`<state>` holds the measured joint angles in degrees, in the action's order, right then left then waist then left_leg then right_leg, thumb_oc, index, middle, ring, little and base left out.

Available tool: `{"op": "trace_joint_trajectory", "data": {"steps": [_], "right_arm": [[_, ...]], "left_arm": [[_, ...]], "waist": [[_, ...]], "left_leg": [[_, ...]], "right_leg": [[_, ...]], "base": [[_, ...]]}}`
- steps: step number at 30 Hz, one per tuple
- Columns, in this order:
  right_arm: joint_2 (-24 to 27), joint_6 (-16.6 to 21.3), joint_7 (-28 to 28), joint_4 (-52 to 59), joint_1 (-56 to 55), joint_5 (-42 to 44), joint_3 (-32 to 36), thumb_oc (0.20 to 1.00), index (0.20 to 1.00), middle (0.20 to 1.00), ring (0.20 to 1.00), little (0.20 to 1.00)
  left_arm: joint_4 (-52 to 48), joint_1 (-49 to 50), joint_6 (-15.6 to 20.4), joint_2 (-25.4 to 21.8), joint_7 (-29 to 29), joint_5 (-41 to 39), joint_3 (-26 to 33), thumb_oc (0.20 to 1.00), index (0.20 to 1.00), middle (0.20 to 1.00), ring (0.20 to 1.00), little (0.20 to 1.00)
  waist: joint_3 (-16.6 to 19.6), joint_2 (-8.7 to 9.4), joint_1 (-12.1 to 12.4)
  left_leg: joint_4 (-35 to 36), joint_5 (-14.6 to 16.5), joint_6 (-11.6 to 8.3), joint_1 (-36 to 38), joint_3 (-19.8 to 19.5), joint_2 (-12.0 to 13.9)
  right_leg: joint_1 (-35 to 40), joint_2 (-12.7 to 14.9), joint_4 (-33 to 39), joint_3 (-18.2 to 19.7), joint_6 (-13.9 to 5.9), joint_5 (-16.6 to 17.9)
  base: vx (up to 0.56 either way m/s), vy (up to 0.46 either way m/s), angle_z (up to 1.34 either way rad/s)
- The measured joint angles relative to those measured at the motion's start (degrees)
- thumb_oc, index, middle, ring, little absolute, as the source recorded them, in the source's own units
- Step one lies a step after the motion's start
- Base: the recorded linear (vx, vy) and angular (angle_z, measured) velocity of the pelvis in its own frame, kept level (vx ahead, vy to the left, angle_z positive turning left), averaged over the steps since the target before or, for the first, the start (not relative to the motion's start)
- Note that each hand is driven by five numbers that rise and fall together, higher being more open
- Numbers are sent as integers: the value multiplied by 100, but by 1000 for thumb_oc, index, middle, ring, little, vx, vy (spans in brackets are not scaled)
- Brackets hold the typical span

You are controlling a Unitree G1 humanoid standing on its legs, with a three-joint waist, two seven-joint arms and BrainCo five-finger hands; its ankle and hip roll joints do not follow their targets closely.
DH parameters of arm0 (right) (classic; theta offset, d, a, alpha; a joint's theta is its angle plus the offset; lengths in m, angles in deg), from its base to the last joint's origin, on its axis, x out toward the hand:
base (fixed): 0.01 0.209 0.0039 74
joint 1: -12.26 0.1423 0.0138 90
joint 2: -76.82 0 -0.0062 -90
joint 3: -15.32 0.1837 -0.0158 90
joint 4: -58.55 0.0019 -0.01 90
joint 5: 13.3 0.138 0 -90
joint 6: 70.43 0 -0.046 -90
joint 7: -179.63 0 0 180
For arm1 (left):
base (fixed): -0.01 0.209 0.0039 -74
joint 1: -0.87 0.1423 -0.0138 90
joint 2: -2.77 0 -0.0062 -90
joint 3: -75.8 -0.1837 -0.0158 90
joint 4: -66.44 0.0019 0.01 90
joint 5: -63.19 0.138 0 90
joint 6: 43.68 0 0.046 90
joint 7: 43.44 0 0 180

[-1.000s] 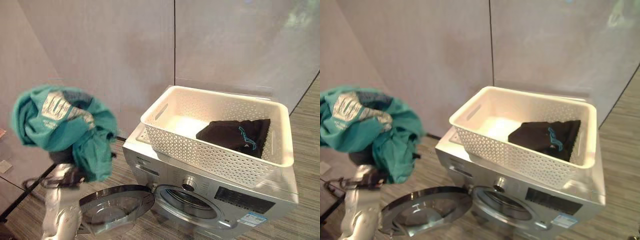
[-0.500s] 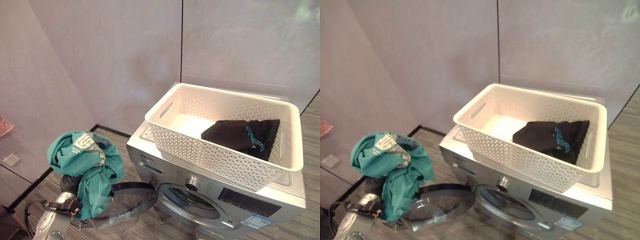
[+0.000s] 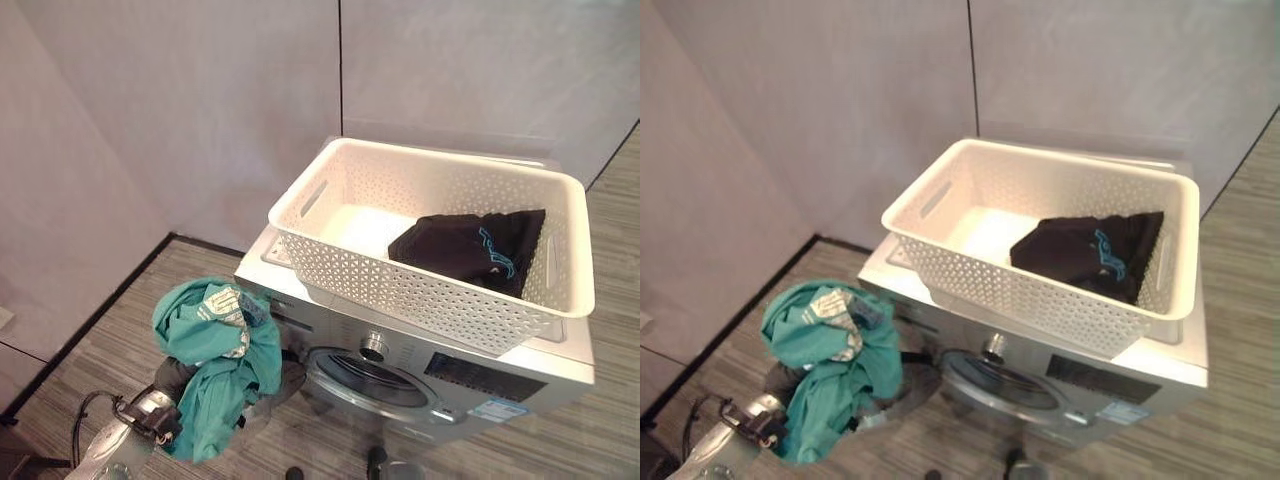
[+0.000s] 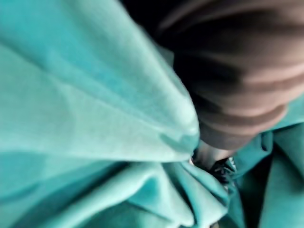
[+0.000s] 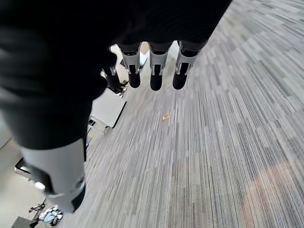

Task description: Grab the laundry basket,head to the washer,open it,put in the laundry and shut it.

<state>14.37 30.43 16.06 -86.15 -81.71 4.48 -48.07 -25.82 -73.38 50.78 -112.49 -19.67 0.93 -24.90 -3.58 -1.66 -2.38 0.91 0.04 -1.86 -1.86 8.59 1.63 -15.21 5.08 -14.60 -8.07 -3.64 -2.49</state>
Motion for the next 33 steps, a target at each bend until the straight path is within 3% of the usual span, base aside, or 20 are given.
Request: {"op": "trace_joint_trajectory", "data": {"steps": [1, 5, 8, 10, 11, 13, 16, 18, 22, 25, 28, 29, 30, 31, 33], "right_arm": [[-238, 19, -25, 64, -142, -6, 98, 1000, 1000, 1000, 1000, 1000], [-512, -25, -21, 150, -437, -5, 97, 1000, 1000, 1000, 1000, 1000], [-766, -65, -49, 344, -192, -14, -300, 1000, 1000, 1000, 1000, 1000], [-1147, -71, -39, 562, -49, -43, -410, 1000, 1000, 1000, 1000, 1000], [-1257, -82, -71, 581, -60, -56, -467, 1000, 1000, 1000, 1000, 1000], [-1313, -121, -87, 465, -264, -57, -475, 1000, 1000, 1000, 1000, 1000], [-1307, -135, -183, 493, -366, -68, -493, 1000, 1000, 1000, 1000, 1000], [-1246, -124, -235, 585, -282, -77, -602, 1000, 1000, 1000, 1000, 1000], [-1158, -124, -409, 654, -183, -299, -1002, 1000, 1000, 1000, 1000, 1000], [-1145, -129, -574, 758, -591, -483, -1208, 1000, 1000, 1000, 1000, 1000], [-1137, -134, -651, 626, -703, -566, -1210, 1000, 1000, 1000, 1000, 1000], [-1155, -35, -652, -41, -557, -576, -1365, 1000, 1000, 1000, 1000, 1000], [-1251, -148, -688, -824, -229, -574, -1890, 1000, 1000, 1000, 1000, 1000], [-1408, -213, -742, -782, -151, -573, -1925, 1000, 1000, 1000, 1000, 1000], [-1323, -187, -788, -452, -34, -570, -2036, 1000, 1000, 1000, 1000, 1000]], "left_arm": [[-3, -105, -9, -5, 11, 5, -97, 200, 200, 200, 200, 200], [5, -84, -94, -146, 15, 7, -172, 200, 200, 200, 200, 200], [0, 85, -137, -320, 9, 14, -191, 200, 200, 200, 200, 200], [85, 132, -141, -361, 10, 39, -59, 200, 200, 200, 200, 200], [148, 112, -149, -293, 4, 41, -67, 200, 200, 200, 200, 200], [177, -14, -169, -78, 8, 42, -231, 200, 200, 200, 200, 200], [138, 154, -173, -187, 1, 43, -343, 200, 200, 200, 200, 200], [189, 236, -190, -152, -2, 50, -418, 200, 200, 200, 200, 200], [437, 290, -220, 132, -1, 269, -645, 200, 200, 200, 200, 200], [445, 363, -219, 252, -1, 271, -588, 200, 200, 200, 200, 200], [512, 454, -229, 283, -23, 361, -651, 200, 200, 200, 200, 200], [619, 313, -198, 331, -52, 434, -827, 200, 200, 200, 200, 200], [689, 32, -203, 328, -111, 485, -1069, 200, 200, 200, 200, 200], [842, -102, -219, 351, -161, 629, -1104, 200, 200, 200, 200, 200], [944, -206, -189, 460, -350, 766, -1102, 200, 200, 200, 200, 200]], "waist": [[-47, -16, -110], [-134, -30, -180], [-151, -30, -170], [-287, 166, -119], [-297, 136, -68], [-292, -3, -95], [-169, 175, 143], [-121, 273, 270], [-59, 108, 332], [-49, 73, 280], [-136, 96, 283], [-373, 95, 325], [-633, 247, 304], [-878, 299, 259], [-1199, 154, 263]], "left_leg": [[-17, 35, 61, 35, 153, -94], [22, 108, 170, 69, 373, -254], [-10, 93, 309, -43, 993, -318], [-176, 130, 462, -68, 1323, -249], [-109, 233, 523, -12, 1273, -155], [-52, 213, 473, -4, 968, -4], [-70, 24, 308, 5, 961, 11], [-78, -49, 200, -29, 978, 7], [-98, -233, -76, -177, 884, 307], [-214, -292, -255, -417, 581, 569], [-284, -301, -276, -717, 412, 698], [-445, -365, -266, -1020, 258, 704], [-596, -371, -275, -1373, 124, 663], [-596, -338, -305, -1519, 129, 634], [-881, -279, -257, -1803, 102, 691]], "right_leg": [[48, 67, 113, 132, -120, 114], [62, 169, 335, 347, -199, 313], [17, 238, 1062, 561, -554, 941], [254, 518, 1617, -307, -669, 1133], [252, 534, 1543, -605, -711, 1119], [526, 640, 1286, -183, -714, 1109], [1112, 995, 1280, -184, -909, 974], [1322, 954, 1727, -185, -875, 880], [1334, 600, 1886, -239, -680, 731], [1231, 369, 1683, -515, -467, 577], [621, 319, 866, -520, -327, 237], [206, 359, 158, -547, -313, 26], [-390, 539, -644, -569, -186, -304], [-623, 630, -750, -597, -117, -389], [-838, 599, -969, -619, -123, -385]], "base": [[-55, 287, -39], [-89, 131, -32], [-126, 43, -93], [-99, 6, -89], [-67, -36, -39], [-75, -80, 29], [-75, -108, 15], [-70, -131, -5], [-67, -199, 7], [-119, -152, 37], [-174, -127, 13], [-326, -181, 52], [-315, -111, 62], [-231, -50, 40], [-161, -26, 1]]}}
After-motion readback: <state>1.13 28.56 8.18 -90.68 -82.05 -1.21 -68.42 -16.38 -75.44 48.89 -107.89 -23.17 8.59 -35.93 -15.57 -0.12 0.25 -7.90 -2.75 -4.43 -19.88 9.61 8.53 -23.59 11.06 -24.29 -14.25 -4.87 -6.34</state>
